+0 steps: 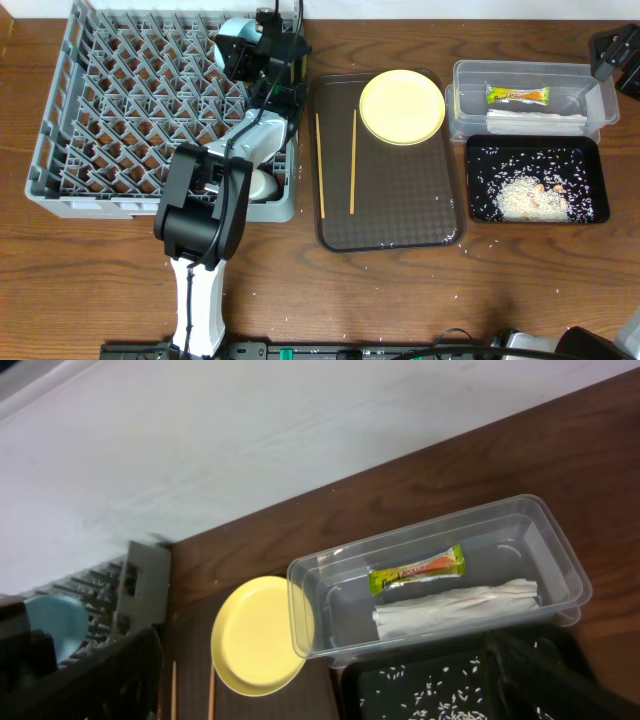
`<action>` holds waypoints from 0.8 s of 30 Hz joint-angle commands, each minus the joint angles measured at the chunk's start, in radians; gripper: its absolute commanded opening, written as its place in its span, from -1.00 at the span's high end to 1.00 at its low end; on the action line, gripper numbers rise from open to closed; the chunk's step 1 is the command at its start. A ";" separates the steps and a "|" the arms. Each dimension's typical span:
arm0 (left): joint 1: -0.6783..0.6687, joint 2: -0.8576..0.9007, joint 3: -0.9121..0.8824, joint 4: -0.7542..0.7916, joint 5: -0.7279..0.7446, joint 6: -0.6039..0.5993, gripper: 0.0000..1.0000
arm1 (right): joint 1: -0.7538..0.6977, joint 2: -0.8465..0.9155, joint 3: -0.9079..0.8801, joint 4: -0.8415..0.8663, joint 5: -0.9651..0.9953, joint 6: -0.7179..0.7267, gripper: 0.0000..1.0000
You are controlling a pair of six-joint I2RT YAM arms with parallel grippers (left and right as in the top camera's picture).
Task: Sort waste into correct bins and load items into the dishwasher
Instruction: 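Lift the light-blue bowl with the left gripper over to the rack, then lower the light-blue bowl upright into the rack's right edge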
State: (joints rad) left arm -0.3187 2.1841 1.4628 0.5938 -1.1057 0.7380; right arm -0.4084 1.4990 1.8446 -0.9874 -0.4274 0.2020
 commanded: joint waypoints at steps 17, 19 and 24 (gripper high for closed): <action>-0.080 0.006 -0.037 -0.144 -0.136 0.006 0.75 | -0.010 0.002 0.001 -0.002 -0.006 0.010 -0.98; -0.091 0.006 -0.037 -0.145 -0.153 0.005 0.66 | -0.010 0.002 0.001 -0.002 -0.006 0.010 -0.98; -0.114 0.006 -0.037 -0.145 -0.164 0.006 0.66 | -0.010 0.002 0.001 -0.002 -0.006 0.010 -0.98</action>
State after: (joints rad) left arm -0.4145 2.1834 1.4349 0.4484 -1.2381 0.7410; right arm -0.4084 1.4990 1.8446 -0.9874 -0.4274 0.2020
